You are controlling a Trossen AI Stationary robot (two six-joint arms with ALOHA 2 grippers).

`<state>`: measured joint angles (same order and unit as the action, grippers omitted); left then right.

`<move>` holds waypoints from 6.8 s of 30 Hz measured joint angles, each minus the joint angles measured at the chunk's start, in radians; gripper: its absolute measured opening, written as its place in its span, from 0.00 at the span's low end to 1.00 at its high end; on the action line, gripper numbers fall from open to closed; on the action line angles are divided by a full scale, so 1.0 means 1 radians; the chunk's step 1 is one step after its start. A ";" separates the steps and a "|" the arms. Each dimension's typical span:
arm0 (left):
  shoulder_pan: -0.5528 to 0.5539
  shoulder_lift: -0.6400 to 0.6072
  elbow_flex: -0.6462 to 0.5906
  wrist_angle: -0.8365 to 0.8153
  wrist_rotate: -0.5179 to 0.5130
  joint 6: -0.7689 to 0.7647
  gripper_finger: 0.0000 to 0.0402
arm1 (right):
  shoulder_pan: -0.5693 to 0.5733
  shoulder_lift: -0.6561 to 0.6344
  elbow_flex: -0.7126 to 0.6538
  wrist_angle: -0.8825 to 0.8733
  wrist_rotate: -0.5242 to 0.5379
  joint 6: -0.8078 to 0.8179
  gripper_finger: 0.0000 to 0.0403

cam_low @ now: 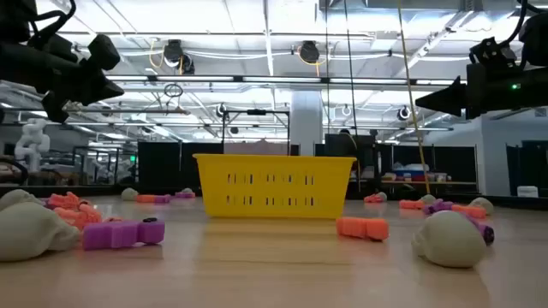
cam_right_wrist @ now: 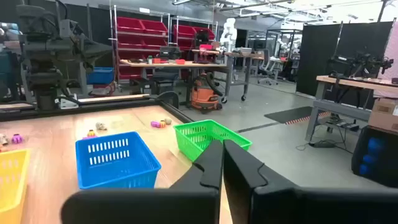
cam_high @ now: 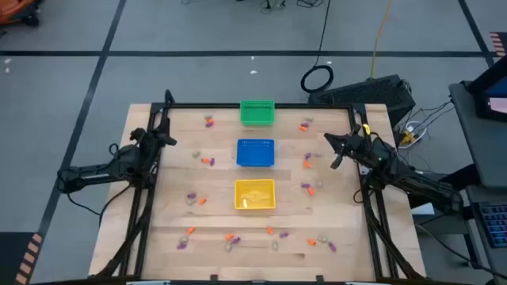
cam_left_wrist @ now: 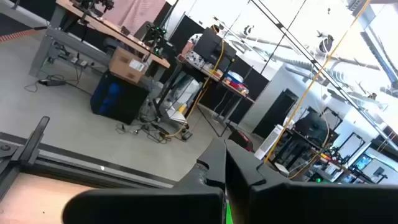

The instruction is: Sort Halloween decoration

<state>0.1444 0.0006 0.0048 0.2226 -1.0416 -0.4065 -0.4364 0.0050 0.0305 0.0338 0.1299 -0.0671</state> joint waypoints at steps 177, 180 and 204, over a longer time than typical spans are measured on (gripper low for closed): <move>0.000 0.000 0.000 0.000 0.000 0.000 0.00 | 0.222 1.438 0.745 -0.574 -0.165 0.470 0.04; 0.000 0.000 0.000 0.001 0.000 0.000 0.00 | 0.261 1.420 0.835 -0.617 -0.162 0.470 0.04; 0.000 0.000 0.000 0.000 0.000 0.000 0.00 | 0.552 1.882 1.356 -0.485 -0.156 0.511 0.04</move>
<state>0.1444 0.0006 0.0046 0.2226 -1.0414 -0.4065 0.1153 1.8871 1.3870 -0.4510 -0.0261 0.4438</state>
